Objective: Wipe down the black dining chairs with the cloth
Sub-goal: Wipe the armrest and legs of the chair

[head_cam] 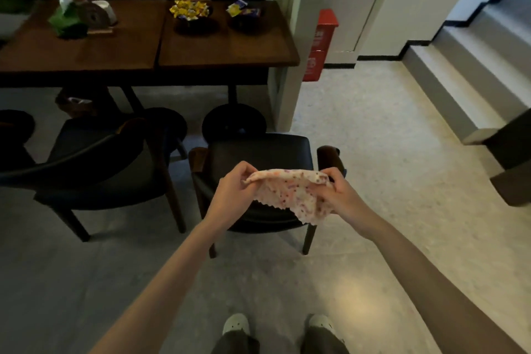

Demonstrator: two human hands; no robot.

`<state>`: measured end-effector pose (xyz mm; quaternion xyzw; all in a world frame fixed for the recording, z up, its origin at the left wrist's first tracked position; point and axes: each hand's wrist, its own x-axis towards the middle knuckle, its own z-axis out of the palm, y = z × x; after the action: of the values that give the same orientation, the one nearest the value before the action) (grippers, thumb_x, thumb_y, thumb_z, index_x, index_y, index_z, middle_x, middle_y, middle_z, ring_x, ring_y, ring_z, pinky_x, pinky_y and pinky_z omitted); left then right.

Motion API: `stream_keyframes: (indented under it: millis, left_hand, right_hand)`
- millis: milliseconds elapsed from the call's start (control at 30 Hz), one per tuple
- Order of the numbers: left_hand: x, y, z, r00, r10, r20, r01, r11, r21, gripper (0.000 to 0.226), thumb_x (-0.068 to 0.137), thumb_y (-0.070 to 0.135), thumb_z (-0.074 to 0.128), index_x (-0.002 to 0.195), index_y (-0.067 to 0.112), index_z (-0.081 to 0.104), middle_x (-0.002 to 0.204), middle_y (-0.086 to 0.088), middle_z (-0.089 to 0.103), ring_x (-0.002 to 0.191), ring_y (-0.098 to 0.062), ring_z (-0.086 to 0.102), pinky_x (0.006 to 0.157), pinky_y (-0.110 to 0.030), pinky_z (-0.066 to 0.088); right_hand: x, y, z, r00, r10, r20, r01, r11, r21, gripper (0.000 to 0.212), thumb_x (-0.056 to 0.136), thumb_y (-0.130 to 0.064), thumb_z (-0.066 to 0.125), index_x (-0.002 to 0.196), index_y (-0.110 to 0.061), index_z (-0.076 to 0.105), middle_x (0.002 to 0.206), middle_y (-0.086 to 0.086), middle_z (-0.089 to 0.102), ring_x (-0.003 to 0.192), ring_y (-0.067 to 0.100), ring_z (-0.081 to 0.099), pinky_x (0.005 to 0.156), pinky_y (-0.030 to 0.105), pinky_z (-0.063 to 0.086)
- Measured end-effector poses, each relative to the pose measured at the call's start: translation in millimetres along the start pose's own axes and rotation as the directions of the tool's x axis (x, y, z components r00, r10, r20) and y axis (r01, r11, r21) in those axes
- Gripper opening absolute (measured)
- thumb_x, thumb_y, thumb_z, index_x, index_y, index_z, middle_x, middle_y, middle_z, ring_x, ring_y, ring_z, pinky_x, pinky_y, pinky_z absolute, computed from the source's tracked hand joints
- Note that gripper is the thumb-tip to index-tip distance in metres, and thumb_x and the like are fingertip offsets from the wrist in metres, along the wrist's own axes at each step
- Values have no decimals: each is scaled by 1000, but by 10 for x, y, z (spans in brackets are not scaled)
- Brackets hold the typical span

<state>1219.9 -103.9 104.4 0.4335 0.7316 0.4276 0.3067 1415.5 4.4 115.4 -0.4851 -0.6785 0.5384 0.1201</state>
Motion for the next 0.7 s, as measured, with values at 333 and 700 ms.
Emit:
stream_keyframes:
  millis: [333, 700]
  left_hand:
    - [-56, 654, 1517, 998, -23, 65, 20, 999, 46, 2, 93, 24, 59, 92, 23, 60, 83, 10, 63, 74, 1, 59, 61, -13, 45]
    - [-437, 1063, 2986, 932, -286, -223, 306, 950, 60, 9, 87, 28, 66, 94, 22, 68, 80, 8, 66, 71, -6, 61, 59, -23, 50]
  right_hand:
    - [-318, 904, -1636, 997, -56, -44, 52, 995, -89, 13, 94, -26, 61, 102, -18, 67, 81, -4, 64, 63, -5, 58, 53, 11, 41]
    - [-159, 1666, -2791, 981, -194, 33, 193, 916, -351, 8, 86, -26, 71, 83, -21, 77, 66, -2, 66, 60, 4, 58, 53, 10, 37]
